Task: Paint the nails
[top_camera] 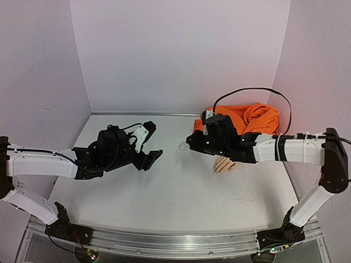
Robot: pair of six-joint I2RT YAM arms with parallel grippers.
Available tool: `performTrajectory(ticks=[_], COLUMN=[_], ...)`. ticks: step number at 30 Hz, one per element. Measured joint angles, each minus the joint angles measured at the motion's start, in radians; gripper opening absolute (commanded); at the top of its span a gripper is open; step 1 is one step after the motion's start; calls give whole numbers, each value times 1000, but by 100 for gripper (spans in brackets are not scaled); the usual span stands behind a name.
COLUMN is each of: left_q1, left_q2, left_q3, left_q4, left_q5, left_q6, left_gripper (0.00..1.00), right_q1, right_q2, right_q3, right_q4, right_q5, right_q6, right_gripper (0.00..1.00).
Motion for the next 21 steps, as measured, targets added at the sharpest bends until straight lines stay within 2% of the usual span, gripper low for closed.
performTrajectory(ticks=[6, 13, 18, 21], left_q1=[0, 0, 0, 0], left_q2=[-21, -30, -27, -27], left_q3=[-2, -2, -2, -2], left_q4=[0, 1, 1, 1], left_q5=[13, 23, 34, 37], left_q6=[-10, -16, -19, -22], left_gripper=[80, 81, 81, 81], right_q1=[-148, -335, -471, -506], right_q2=[-188, -430, -463, -463], right_q3=[-223, -448, -554, -595], right_q4=[-142, -303, -350, -382], right_q5=[222, 401, 444, 460], right_q6=[44, 147, 225, 278], right_gripper=[0, 0, 0, 0])
